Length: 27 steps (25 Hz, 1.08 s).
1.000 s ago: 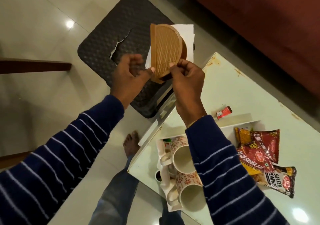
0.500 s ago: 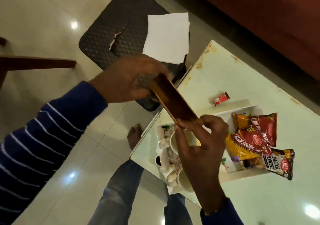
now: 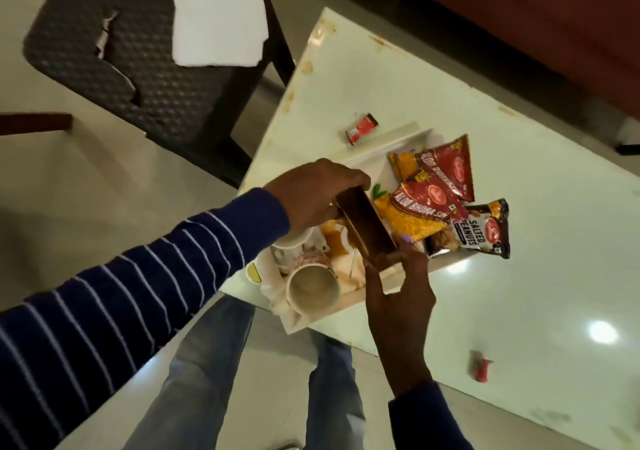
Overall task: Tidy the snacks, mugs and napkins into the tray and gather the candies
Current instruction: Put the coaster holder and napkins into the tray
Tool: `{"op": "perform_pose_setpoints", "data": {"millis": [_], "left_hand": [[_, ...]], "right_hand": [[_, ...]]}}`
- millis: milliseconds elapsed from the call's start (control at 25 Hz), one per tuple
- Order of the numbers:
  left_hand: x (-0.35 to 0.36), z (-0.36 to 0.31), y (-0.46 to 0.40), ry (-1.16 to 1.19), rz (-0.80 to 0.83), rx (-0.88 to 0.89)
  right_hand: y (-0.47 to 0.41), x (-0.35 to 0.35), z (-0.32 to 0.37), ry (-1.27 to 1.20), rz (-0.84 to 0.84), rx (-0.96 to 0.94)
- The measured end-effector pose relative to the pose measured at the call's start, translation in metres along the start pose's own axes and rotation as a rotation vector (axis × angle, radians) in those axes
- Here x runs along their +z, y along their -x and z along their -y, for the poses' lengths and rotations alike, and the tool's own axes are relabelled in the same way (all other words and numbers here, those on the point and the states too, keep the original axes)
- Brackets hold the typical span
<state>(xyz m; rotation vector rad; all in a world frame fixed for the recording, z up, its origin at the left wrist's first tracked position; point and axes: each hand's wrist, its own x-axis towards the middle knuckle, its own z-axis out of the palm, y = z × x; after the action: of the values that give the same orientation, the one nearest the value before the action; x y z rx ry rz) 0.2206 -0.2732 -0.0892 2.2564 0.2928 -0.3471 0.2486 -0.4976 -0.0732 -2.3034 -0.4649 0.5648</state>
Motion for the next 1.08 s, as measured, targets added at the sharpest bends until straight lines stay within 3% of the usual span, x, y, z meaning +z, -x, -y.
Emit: {"op": "perform_pose_setpoints", "data": {"millis": [240, 680, 760, 880, 1000, 1080], "left_hand": [[0.018, -0.004, -0.014, -0.204, 0.079, -0.093], [0.01, 0.002, -0.01, -0.197, 0.037, -0.088], [-0.005, 0.012, 0.007, -0.067, -0.081, -0.097], [-0.039, 0.041, 0.035, 0.099, -0.425, -0.185], [-0.073, 0.079, 0.056, 0.176, -0.716, -0.39], [-0.094, 0.102, 0.061, 0.262, -0.821, -0.514]], "right_hand": [[0.002, 0.025, -0.028, -0.067, -0.012, 0.087], [-0.001, 0.029, -0.035, -0.03, -0.042, 0.126], [-0.005, 0.018, -0.024, -0.019, -0.129, 0.071], [-0.024, 0.013, 0.006, -0.029, -0.247, -0.037], [-0.06, 0.027, 0.053, -0.063, -0.182, -0.171], [-0.087, 0.046, 0.081, -0.147, -0.07, -0.166]]}}
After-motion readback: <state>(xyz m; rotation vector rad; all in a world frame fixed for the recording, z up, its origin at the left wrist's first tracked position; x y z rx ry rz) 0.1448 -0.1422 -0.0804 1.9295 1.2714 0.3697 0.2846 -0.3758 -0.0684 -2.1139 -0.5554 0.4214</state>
